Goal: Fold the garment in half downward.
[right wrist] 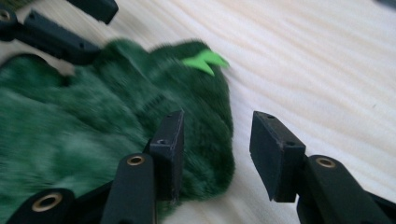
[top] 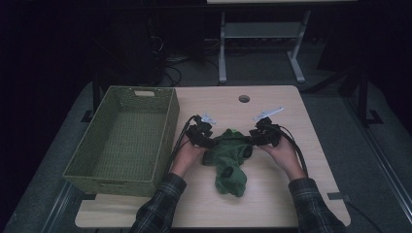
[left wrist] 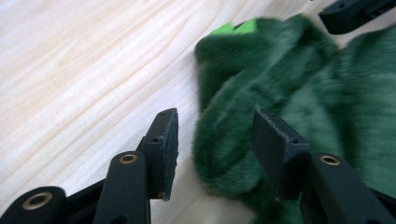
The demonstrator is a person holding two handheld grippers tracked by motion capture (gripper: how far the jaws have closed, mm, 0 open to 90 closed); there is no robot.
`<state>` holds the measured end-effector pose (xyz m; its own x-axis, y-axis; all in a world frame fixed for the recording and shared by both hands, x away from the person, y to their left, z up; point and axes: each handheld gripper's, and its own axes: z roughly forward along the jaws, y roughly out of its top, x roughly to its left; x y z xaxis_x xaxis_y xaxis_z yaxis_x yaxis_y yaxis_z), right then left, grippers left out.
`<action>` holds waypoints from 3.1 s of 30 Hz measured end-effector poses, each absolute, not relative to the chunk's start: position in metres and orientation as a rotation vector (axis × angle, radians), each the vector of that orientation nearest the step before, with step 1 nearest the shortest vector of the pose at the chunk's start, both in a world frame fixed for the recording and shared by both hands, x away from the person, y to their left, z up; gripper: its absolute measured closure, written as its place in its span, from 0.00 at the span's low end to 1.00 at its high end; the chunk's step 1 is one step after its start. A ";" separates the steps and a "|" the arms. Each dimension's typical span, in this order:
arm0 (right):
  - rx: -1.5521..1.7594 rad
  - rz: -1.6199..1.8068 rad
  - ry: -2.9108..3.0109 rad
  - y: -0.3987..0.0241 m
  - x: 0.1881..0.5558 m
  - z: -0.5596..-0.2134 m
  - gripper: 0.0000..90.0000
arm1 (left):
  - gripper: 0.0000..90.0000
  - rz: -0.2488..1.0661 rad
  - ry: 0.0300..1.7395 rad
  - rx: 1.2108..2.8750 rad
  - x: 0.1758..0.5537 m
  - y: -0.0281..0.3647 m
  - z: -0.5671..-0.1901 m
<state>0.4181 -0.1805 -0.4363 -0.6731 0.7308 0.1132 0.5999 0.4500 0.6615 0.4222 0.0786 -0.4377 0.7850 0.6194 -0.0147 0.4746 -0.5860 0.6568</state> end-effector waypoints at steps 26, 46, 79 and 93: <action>1.264 1.016 2.461 -0.197 0.442 -0.430 0.98 | 0.98 0.237 0.826 2.250 0.437 0.072 -0.429; 1.129 1.206 2.342 -0.209 0.413 -0.387 0.97 | 0.97 0.308 0.712 2.030 0.407 0.080 -0.386; 0.923 1.386 2.468 -0.208 0.300 -0.408 0.96 | 0.97 0.168 0.544 2.080 0.318 0.099 -0.405; 0.921 1.290 2.606 -0.199 0.274 -0.440 0.95 | 0.97 0.064 0.528 2.196 0.293 0.103 -0.442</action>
